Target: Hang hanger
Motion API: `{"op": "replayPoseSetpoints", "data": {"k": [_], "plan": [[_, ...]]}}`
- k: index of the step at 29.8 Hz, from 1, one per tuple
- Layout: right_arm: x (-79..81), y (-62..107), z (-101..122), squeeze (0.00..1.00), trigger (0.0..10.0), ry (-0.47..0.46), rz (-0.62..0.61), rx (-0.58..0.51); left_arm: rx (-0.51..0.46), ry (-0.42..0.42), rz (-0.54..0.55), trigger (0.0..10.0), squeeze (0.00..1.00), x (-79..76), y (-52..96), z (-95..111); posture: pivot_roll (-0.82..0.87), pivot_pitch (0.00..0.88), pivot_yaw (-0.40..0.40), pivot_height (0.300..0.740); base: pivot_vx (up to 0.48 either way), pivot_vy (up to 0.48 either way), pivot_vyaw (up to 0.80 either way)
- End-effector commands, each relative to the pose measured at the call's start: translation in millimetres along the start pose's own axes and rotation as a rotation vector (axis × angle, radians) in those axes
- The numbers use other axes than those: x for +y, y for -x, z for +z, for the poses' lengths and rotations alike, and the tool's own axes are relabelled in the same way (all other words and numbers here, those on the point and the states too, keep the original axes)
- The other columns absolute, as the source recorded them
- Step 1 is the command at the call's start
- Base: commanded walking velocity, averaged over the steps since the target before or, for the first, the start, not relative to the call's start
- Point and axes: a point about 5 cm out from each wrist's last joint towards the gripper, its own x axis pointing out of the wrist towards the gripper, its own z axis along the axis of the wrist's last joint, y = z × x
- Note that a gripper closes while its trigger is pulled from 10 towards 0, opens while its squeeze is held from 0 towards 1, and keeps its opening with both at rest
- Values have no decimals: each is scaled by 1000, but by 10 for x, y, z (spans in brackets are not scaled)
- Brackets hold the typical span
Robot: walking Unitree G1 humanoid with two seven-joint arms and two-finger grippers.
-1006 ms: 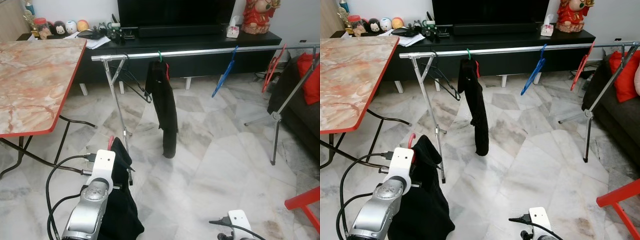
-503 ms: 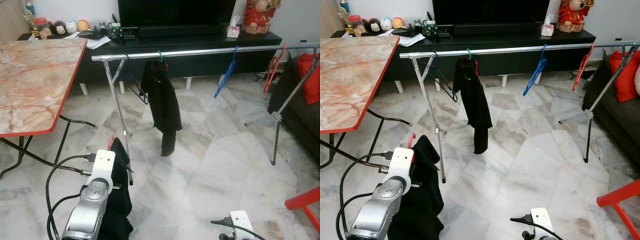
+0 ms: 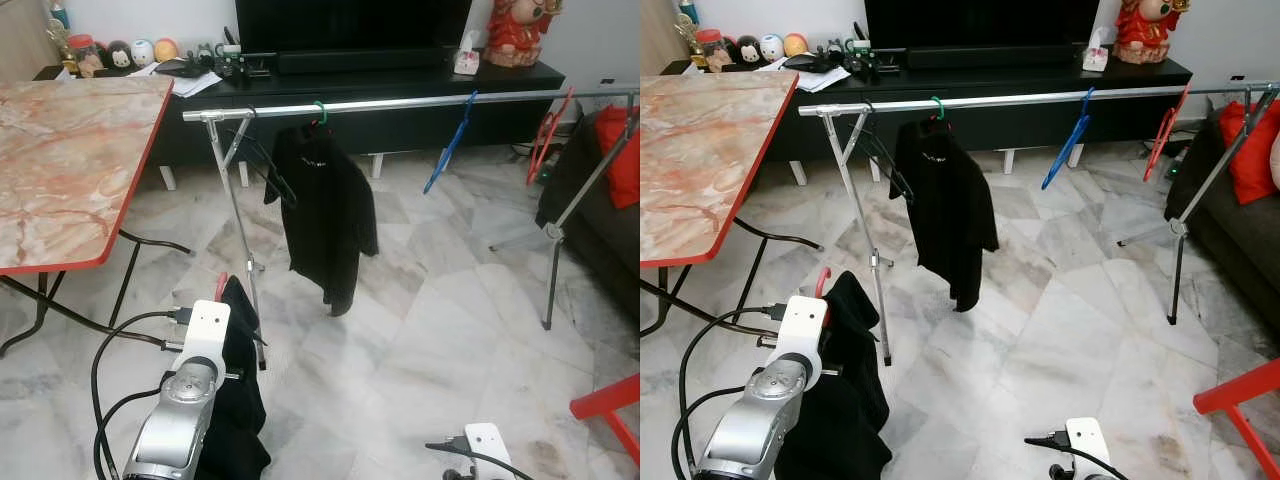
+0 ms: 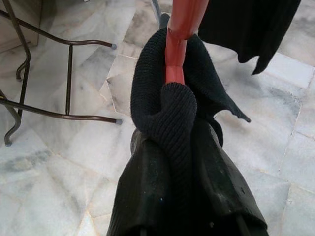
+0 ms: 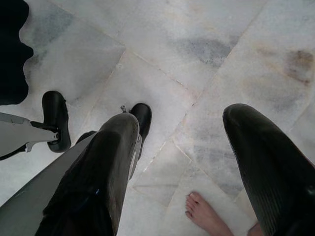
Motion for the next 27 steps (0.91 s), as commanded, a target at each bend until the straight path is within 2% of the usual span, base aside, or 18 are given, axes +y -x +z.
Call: {"op": "replayPoseSetpoints", "data": {"k": [1,2,7,10,17,19,20,21,22,23,25,26,27], "plan": [[-18,3,-11,1000,10000,-12,-5,5,-35,-11,4,10000,0,22,29,72,40,0,21,740,0,0,0],[0,1,-19,0,10000,4,4,9,-36,-9,3,10000,0,15,31,73,42,0,22,740,0,0,0],[7,0,-24,0,10000,8,9,10,-39,-8,1,10000,0,13,34,69,44,0,22,740,0,0,0],[5,1,-28,0,10000,6,6,9,-68,-15,16,10000,0,85,39,41,45,0,24,740,0,0,0],[3,1,-42,0,10000,7,5,13,-56,-57,265,10000,0,732,105,-237,48,0,25,740,0,0,0],[4,1,-43,0,10000,7,5,13,-45,-68,299,10000,0,819,124,-294,55,0,25,740,0,0,0],[5,1,-43,0,10000,8,5,14,-29,-77,325,10000,0,888,139,-363,55,0,25,740,0,0,0],[8,1,-45,0,10000,9,5,15,11,-95,365,10000,0,999,170,-520,55,0,25,740,0,0,0],[8,1,-45,0,10000,10,6,16,20,-99,374,10000,0,1024,179,-557,55,0,25,740,0,0,0],[11,0,-43,0,10000,8,7,14,67,-133,386,10000,0,1071,209,-746,57,0,27,740,0,0,0],[14,0,-42,0,10000,9,9,13,124,-174,382,10000,0,1088,241,-951,57,0,28,740,0,0,0],[15,0,-43,0,10000,10,10,13,173,-199,371,10000,0,1074,267,-1120,56,0,28,740,0,0,0],[15,0,-43,0,10000,10,10,13,173,-199,371,10000,0,1074,267,-1120,56,0,28,740,0,0,0]]}}
